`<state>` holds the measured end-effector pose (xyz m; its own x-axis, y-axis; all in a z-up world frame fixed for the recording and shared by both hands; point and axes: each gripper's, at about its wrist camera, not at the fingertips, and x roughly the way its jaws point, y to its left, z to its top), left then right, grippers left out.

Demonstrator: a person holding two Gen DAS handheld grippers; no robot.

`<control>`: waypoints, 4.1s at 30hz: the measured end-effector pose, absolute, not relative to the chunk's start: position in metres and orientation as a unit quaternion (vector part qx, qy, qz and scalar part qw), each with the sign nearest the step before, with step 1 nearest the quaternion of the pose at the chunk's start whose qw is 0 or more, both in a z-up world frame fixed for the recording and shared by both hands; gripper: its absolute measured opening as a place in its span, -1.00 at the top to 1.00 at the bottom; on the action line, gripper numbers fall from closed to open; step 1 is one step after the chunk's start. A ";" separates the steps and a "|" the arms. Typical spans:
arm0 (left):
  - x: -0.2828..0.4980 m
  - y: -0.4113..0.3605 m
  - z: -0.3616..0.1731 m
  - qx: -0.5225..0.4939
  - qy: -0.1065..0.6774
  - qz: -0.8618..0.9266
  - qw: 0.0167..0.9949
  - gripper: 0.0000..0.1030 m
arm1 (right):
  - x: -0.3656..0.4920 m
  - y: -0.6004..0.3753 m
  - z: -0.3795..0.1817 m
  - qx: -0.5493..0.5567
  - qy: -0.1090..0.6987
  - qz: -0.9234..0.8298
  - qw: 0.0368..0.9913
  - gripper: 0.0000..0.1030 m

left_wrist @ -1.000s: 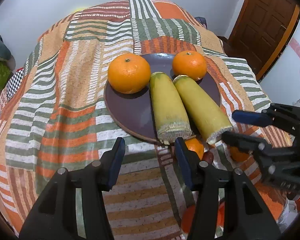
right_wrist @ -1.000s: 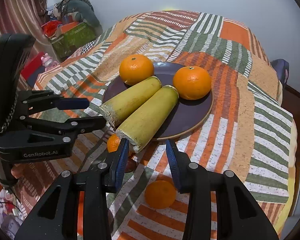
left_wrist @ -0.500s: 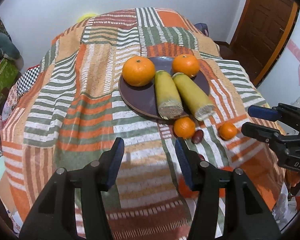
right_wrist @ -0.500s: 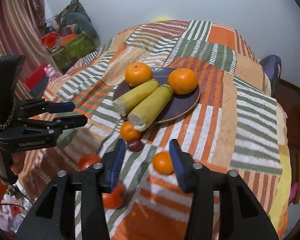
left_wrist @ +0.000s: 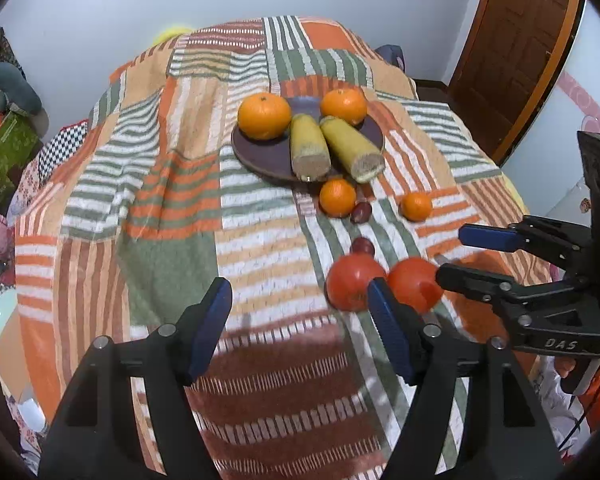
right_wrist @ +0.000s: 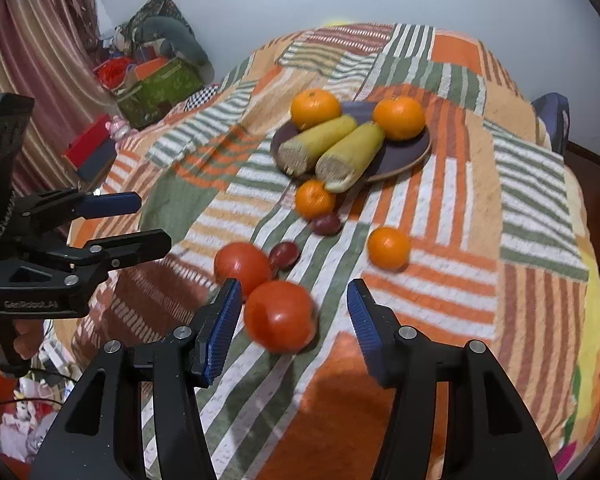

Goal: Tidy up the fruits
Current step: 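Close right gripper on a red tomato while left gripper closes on the other tomato, then lift both held tomatoes and carry them over the purple plate, then lower both tomatoes onto the plate beside the oranges and open both grippers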

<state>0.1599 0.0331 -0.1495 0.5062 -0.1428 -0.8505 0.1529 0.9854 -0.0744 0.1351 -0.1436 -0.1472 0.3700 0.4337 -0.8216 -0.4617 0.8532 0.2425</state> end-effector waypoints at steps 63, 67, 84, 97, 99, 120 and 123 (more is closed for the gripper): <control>0.220 0.014 -0.161 -0.012 0.501 -0.088 0.861 0.08 | 0.169 -0.188 -0.140 0.010 0.456 0.228 0.860 0.11; 0.230 0.021 -0.150 -0.017 0.485 -0.080 0.871 0.08 | 0.179 -0.189 -0.133 0.009 0.445 0.225 0.867 0.11; 0.294 0.036 -0.141 -0.013 0.457 -0.051 0.888 0.08 | 0.240 -0.176 -0.131 -0.011 0.428 0.217 0.877 0.11; 0.342 0.046 -0.183 -0.034 0.501 -0.040 0.864 0.08 | 0.264 -0.161 -0.157 -0.031 0.450 0.213 0.867 0.11; 0.347 0.048 -0.190 -0.035 0.506 -0.037 0.861 0.08 | 0.268 -0.161 -0.160 -0.032 0.453 0.210 0.866 0.11; 0.344 0.040 -0.192 -0.001 0.481 -0.013 0.876 -0.34 | 0.280 -0.153 -0.168 -0.032 0.469 0.217 0.856 0.08; 0.338 0.040 -0.187 0.000 0.477 -0.020 0.879 -0.38 | 0.277 -0.154 -0.165 -0.029 0.472 0.216 0.854 0.01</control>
